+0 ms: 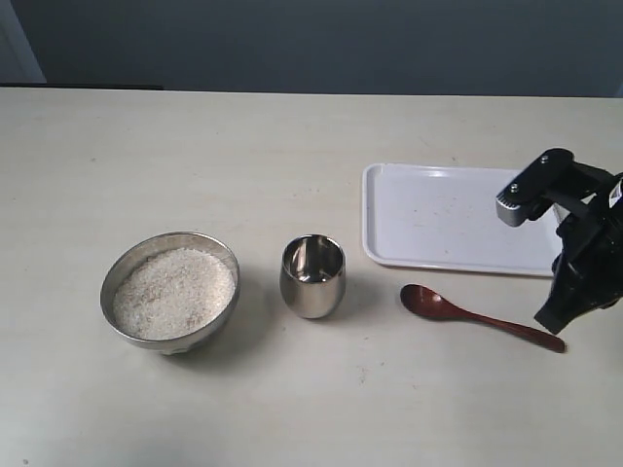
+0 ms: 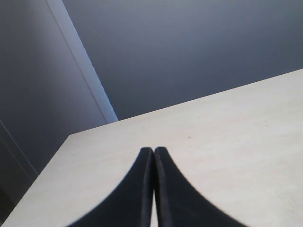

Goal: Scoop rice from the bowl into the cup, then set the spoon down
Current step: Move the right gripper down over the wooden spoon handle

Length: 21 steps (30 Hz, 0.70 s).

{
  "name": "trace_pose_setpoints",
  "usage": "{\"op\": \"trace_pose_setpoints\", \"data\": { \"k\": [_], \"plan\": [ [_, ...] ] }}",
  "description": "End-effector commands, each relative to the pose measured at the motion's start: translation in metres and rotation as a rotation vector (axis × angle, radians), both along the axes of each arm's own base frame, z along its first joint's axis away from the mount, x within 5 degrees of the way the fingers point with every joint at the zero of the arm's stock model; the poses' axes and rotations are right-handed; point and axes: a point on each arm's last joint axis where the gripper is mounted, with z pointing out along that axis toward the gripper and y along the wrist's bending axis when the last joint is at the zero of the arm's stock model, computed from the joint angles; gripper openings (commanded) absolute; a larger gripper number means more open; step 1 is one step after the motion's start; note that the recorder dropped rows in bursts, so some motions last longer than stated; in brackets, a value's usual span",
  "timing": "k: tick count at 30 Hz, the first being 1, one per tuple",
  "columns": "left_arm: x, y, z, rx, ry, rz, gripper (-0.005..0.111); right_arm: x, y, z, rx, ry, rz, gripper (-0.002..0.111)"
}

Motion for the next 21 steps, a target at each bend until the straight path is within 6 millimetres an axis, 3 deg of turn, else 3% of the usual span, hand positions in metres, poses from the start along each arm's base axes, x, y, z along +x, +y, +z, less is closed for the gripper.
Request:
{"op": "trace_pose_setpoints", "data": {
  "k": [1,9,11,15,21],
  "plan": [
    [-0.001,0.0,0.002,-0.005,-0.013,-0.006,0.0,0.005,0.005,0.0,0.035,-0.051,0.061,-0.001],
    [-0.001,0.0,0.001,-0.005,-0.011,-0.006,0.0,0.01,0.004,-0.015,-0.002,0.004,0.011,0.001],
    [-0.001,0.0,0.001,-0.005,-0.011,-0.006,0.0,0.009,0.003,-0.022,-0.034,0.049,0.028,0.01],
    [-0.001,0.0,0.001,-0.005,-0.011,-0.006,0.0,0.013,0.002,-0.027,-0.051,0.044,0.044,0.041],
    [-0.001,0.0,0.001,-0.005,-0.011,-0.006,0.0,0.015,0.003,-0.031,-0.05,0.037,0.066,0.045]
  ]
}}
